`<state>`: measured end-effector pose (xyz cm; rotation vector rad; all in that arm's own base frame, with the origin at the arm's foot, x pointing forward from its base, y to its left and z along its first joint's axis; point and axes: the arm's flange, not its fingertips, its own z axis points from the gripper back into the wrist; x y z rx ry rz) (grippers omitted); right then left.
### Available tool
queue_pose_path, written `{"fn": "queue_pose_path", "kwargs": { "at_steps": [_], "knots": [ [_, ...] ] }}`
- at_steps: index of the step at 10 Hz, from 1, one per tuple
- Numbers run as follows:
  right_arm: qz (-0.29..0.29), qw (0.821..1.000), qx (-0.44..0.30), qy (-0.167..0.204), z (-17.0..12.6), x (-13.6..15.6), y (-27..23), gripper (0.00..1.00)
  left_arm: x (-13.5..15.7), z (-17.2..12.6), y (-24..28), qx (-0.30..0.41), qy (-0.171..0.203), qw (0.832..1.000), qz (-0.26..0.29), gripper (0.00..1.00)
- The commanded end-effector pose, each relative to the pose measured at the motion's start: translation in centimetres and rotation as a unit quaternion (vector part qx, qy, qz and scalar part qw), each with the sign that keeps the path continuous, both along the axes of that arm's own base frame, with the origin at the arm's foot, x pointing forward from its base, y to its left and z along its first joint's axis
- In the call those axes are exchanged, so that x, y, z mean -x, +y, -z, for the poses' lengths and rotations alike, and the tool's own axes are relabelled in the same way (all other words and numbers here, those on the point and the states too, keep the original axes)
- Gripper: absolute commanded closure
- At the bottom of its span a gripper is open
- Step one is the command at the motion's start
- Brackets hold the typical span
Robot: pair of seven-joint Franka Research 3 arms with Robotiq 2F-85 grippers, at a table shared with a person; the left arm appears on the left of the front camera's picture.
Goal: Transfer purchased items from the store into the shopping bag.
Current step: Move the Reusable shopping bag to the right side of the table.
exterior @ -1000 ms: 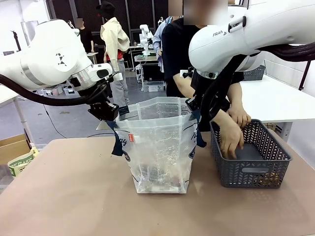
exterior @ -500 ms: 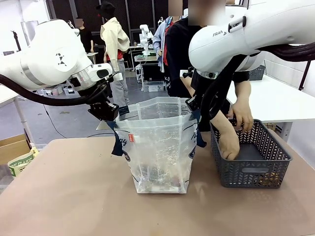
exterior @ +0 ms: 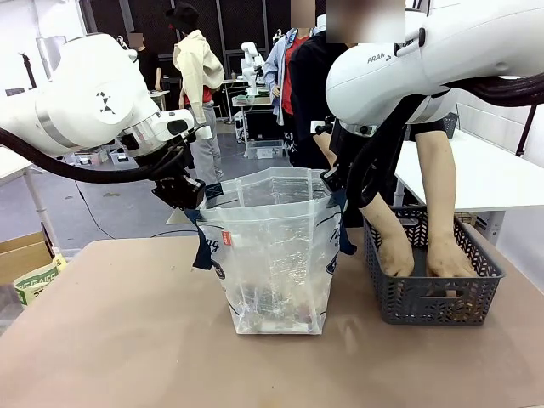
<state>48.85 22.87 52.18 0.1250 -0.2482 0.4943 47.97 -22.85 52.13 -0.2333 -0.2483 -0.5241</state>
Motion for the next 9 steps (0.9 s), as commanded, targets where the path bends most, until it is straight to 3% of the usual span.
{"fn": "queue_pose_path", "kwargs": {
  "at_steps": [1,9],
  "knots": [
    [0.001,1.0,0.0,0.0,-0.05,0.01,-0.05,1.0,0.06,-0.14,0.08,0.001,-0.001,1.0,-0.006,1.0],
    [0.001,1.0,0.0,0.0,-0.05,0.01,-0.05,1.0,0.06,-0.14,0.08,0.001,-0.001,1.0,-0.006,1.0]
  ]
}}
